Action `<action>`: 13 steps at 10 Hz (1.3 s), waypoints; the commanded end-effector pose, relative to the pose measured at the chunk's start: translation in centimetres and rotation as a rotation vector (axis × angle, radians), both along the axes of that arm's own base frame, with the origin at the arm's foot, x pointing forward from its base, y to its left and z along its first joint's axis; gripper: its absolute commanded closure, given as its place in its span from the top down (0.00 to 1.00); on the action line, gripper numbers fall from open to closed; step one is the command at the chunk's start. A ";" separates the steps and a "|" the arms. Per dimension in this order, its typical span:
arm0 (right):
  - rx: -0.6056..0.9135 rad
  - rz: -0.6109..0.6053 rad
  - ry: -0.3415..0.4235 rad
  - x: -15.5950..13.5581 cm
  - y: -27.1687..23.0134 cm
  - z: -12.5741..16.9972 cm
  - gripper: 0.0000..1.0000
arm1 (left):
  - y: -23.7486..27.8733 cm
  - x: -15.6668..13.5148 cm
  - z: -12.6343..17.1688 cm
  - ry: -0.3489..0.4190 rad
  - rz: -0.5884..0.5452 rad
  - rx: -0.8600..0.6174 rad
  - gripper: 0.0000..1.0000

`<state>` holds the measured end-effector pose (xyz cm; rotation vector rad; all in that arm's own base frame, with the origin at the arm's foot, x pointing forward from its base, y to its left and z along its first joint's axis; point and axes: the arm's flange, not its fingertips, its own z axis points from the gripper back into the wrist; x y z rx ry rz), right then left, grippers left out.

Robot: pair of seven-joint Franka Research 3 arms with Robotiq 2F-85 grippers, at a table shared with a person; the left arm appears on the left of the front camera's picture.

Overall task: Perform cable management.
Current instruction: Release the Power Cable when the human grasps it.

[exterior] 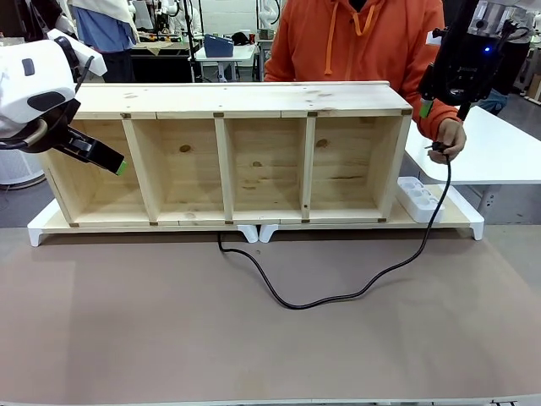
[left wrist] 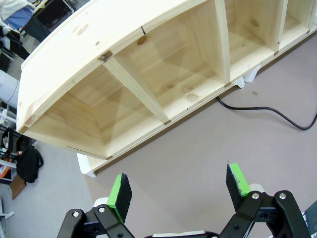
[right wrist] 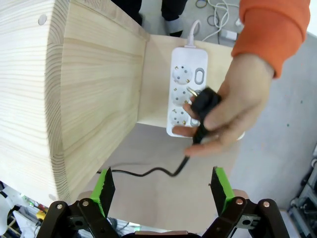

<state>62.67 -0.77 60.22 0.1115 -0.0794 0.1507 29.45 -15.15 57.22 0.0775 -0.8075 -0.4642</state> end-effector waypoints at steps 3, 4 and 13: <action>0.003 -0.012 0.005 0.0 0.0 0.0 1.00 | 0.1 -0.1 0.0 0.002 0.004 0.015 1.00; 0.003 -0.012 0.005 0.0 0.0 0.0 1.00 | 0.1 -0.1 0.0 0.002 0.004 0.015 1.00; 0.003 -0.012 0.005 0.0 0.0 0.0 1.00 | 0.1 -0.1 0.0 0.002 0.004 0.015 1.00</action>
